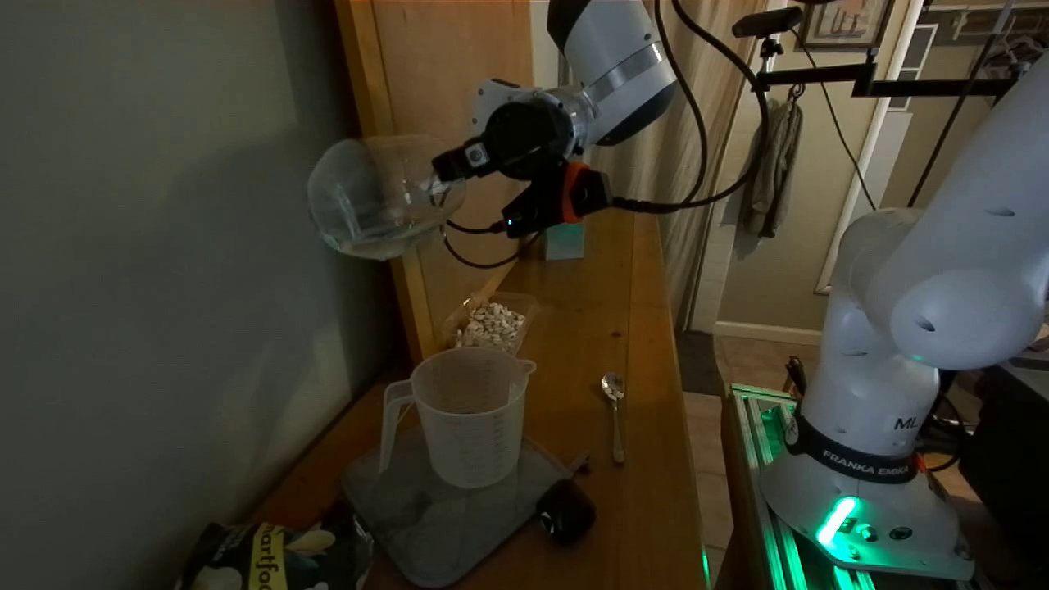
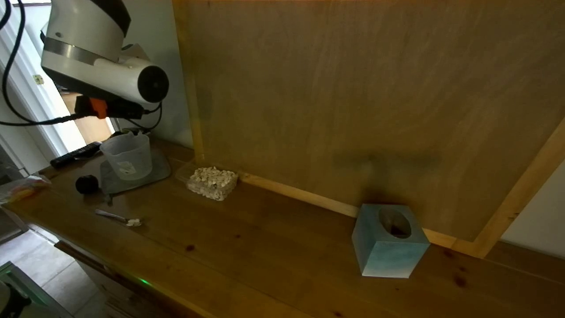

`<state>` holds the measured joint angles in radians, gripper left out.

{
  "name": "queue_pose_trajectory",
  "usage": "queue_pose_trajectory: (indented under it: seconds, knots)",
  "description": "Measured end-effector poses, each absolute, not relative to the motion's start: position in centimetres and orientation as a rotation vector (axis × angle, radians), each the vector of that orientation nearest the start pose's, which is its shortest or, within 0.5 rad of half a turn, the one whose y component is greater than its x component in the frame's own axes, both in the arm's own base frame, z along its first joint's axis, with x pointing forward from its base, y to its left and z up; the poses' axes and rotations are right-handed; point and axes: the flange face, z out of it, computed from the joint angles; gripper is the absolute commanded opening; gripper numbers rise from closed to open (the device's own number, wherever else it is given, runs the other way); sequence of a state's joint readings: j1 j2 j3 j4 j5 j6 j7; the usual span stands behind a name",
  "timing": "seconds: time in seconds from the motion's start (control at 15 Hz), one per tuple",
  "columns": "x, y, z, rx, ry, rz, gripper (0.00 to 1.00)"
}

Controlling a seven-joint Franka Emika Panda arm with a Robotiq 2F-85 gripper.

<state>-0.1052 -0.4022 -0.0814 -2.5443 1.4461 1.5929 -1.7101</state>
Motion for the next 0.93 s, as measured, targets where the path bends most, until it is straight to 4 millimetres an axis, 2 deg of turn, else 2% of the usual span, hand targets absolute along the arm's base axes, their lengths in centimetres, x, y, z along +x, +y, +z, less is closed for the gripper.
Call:
queue_pose_trajectory:
  seconds: [0.47,0.93]
  knots:
    - [40.3,4.7,45.4,-1.668,-0.798,-0.88,0.01]
    - [40.3,5.4,45.1,-1.856,-0.762,-0.805,0.01]
